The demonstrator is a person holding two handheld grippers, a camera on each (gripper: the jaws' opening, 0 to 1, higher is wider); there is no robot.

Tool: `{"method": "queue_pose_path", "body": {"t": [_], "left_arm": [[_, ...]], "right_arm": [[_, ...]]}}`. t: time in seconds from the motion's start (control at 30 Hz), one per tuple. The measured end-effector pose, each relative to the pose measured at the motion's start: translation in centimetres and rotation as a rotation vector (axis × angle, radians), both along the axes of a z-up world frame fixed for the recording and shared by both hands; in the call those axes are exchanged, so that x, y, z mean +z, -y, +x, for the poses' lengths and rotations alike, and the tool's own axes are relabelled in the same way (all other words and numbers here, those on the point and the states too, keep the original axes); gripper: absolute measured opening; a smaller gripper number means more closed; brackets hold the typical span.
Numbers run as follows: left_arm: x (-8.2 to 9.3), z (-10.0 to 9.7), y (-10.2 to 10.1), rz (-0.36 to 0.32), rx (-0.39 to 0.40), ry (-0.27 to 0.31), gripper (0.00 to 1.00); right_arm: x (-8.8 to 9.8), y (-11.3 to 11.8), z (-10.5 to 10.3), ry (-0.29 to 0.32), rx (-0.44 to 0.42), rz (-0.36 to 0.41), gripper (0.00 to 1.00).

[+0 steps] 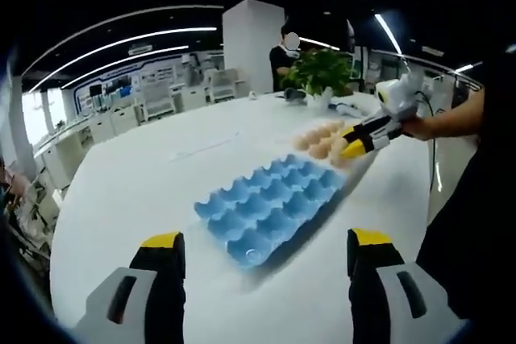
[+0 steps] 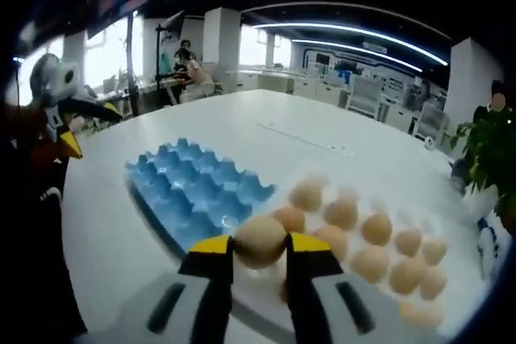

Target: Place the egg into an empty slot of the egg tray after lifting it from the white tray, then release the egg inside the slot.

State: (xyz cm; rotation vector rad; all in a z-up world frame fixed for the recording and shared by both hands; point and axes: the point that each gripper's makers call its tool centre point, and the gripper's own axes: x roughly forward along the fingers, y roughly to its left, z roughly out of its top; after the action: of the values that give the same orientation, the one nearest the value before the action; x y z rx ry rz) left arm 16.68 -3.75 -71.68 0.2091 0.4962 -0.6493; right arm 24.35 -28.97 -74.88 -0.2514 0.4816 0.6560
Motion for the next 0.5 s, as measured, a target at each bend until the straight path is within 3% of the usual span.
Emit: {"method": "queue_pose_path", "body": {"t": [0.2, 0.3, 0.5], "left_arm": [[-0.5, -0.2, -0.3, 0.002, -0.02, 0.0, 0.82], [-0.4, -0.2, -0.3, -0.002, -0.024, 0.002, 0.82], [-0.9, -0.5, -0.3, -0.01, -0.03, -0.01, 0.82]], "right_arm": [[1.8, -2.3, -0.3, 0.02, 0.018, 0.064, 0.25], [3.1, -5.0, -0.8, 0.019, 0.047, 0.141, 0.25], [3.9, -9.9, -1.9, 0.013, 0.149, 0.187, 0.25]]}}
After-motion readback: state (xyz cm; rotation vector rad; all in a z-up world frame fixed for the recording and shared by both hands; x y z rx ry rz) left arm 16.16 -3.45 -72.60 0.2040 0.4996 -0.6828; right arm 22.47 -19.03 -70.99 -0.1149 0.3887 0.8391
